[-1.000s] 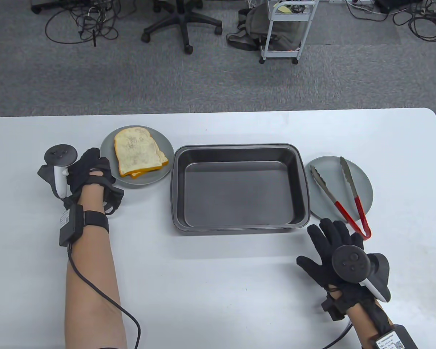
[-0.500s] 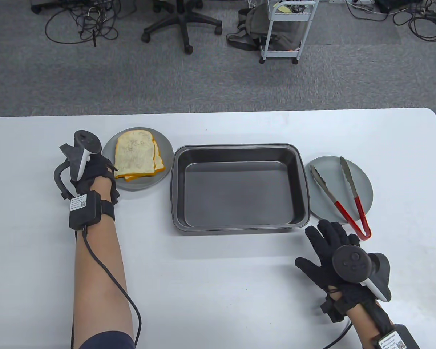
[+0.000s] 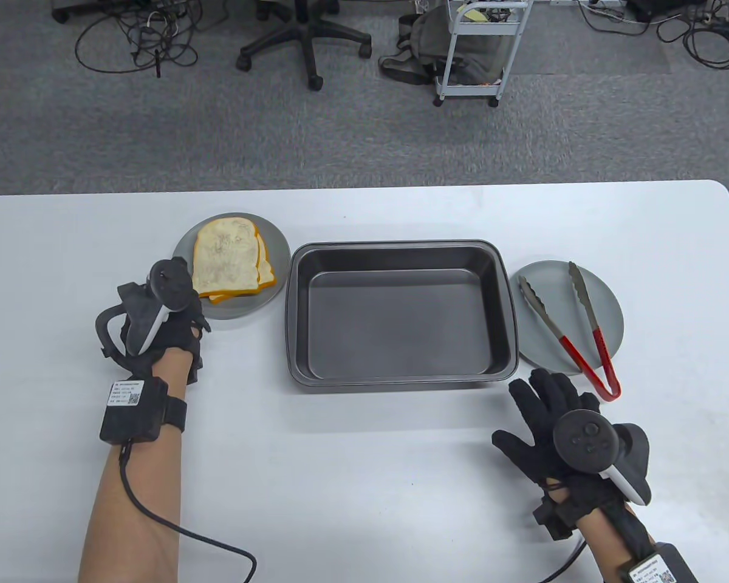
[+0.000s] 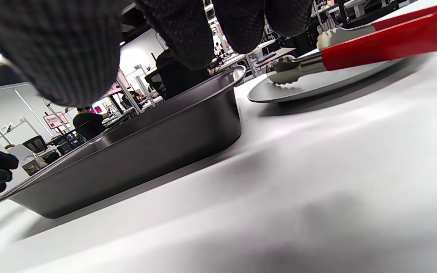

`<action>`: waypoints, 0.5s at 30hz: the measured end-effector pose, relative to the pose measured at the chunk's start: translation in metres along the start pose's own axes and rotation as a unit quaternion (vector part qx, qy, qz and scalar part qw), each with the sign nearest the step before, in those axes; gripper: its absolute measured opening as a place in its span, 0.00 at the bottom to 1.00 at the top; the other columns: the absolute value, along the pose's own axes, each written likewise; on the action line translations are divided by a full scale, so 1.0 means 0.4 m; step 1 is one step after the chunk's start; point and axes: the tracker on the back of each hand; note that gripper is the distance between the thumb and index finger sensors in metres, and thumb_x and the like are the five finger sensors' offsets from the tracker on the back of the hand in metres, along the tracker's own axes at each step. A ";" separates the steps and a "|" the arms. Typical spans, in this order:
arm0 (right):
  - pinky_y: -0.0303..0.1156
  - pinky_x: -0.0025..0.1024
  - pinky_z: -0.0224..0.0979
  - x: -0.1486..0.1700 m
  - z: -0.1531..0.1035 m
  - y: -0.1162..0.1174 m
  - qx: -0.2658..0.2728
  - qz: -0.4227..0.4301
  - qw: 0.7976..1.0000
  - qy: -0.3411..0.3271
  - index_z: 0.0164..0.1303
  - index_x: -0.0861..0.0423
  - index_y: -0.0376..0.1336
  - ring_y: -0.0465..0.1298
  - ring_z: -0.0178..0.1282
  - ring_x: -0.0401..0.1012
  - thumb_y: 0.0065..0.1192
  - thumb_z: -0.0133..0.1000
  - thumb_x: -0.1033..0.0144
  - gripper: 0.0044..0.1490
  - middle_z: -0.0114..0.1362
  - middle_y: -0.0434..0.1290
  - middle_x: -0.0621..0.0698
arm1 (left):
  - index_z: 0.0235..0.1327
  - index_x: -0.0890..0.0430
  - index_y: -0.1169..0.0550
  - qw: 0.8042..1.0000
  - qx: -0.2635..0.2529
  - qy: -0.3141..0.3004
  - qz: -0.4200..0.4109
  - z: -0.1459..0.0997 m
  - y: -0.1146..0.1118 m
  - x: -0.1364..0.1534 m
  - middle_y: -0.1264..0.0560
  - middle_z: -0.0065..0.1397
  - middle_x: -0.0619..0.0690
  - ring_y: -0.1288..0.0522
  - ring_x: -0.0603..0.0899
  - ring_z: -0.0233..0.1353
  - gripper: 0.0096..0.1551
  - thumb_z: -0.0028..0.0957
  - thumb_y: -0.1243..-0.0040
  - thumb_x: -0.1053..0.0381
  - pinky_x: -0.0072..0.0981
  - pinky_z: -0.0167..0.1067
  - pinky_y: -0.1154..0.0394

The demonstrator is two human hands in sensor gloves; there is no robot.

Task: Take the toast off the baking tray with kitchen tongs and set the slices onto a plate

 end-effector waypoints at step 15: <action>0.47 0.76 0.78 -0.059 -0.044 -0.002 0.047 -0.024 0.998 -0.034 0.77 0.51 0.60 0.56 0.86 0.63 0.69 0.42 0.36 0.55 0.86 0.57 0.61 | 0.73 0.46 0.28 0.986 -0.044 -0.154 0.047 -0.337 0.082 -0.065 0.25 0.75 0.52 0.19 0.62 0.68 0.40 0.48 0.46 0.29 0.51 0.64 0.18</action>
Point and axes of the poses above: the tracker on the back of each hand, its own x axis roughly to the little-finger side, its own z axis roughly from the wrist to the fingertips, y = z × x
